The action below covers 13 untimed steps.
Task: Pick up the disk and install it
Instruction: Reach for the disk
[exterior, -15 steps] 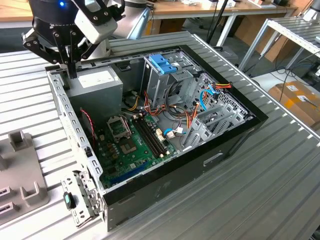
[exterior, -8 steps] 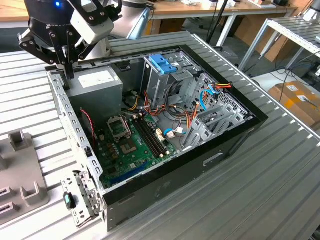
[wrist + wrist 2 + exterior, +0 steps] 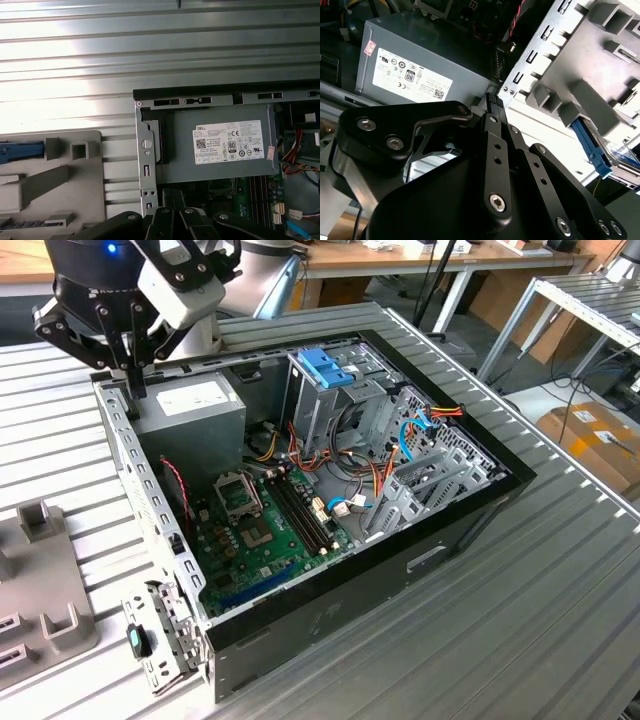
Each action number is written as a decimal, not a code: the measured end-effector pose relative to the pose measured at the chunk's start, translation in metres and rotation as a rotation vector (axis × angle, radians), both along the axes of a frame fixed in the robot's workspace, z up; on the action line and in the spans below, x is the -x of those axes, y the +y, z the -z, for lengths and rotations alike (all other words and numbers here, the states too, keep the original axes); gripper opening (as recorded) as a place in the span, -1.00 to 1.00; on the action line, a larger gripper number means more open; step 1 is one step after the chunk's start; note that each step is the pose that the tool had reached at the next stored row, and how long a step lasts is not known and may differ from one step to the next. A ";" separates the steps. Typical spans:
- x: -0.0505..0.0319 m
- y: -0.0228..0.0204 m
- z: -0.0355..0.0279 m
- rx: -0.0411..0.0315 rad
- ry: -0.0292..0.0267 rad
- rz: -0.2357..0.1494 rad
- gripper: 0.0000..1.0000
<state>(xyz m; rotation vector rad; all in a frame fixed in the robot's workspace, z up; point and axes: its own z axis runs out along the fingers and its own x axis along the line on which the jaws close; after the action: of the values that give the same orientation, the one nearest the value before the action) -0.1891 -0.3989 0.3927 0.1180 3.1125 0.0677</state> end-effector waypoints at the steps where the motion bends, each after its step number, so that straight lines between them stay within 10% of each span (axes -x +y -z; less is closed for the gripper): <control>1: 0.0006 0.0000 0.0000 0.0001 0.0000 0.000 -0.79; 13: 0.0184 0.0000 0.0000 0.0000 0.0000 0.000 -0.79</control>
<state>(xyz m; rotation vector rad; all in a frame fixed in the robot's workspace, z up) -0.2075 -0.3989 0.3926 0.1181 3.1125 0.0676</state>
